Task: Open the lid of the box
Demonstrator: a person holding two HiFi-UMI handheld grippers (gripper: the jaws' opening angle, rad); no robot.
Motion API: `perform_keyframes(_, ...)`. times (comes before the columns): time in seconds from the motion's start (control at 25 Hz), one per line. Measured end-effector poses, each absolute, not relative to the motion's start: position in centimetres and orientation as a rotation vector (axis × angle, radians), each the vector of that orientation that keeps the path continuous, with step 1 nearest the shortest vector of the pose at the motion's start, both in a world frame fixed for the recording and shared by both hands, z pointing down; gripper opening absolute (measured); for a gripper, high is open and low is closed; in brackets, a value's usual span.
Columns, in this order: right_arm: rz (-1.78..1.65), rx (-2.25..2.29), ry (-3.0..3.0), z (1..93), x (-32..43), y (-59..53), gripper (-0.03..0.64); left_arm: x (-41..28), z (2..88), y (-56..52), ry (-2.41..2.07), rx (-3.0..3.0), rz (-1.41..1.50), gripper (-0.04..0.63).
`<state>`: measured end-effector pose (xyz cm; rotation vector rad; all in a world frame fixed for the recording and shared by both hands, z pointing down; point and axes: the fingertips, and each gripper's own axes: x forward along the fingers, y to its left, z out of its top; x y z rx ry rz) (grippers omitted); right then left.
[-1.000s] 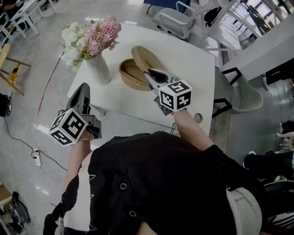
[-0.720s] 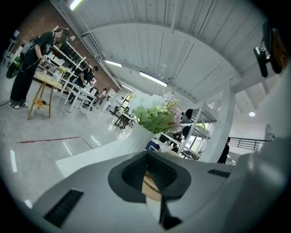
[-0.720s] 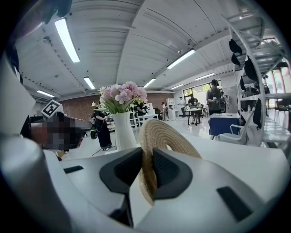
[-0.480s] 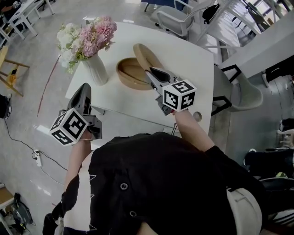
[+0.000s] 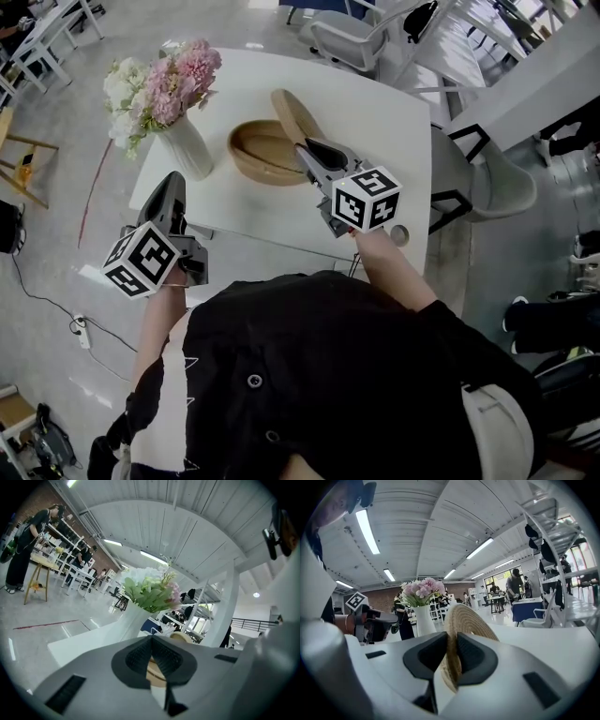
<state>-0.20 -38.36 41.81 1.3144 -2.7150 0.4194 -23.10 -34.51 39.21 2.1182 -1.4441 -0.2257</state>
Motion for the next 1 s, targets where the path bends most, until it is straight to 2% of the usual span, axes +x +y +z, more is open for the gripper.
perform_keyframes(1.0, 0.417, 1.153, -2.763, 40.2, 3.3, -34.8, 0.069, -16.1, 37.4, -30.5, -1.492, 2.097, -0.258, 0.011)
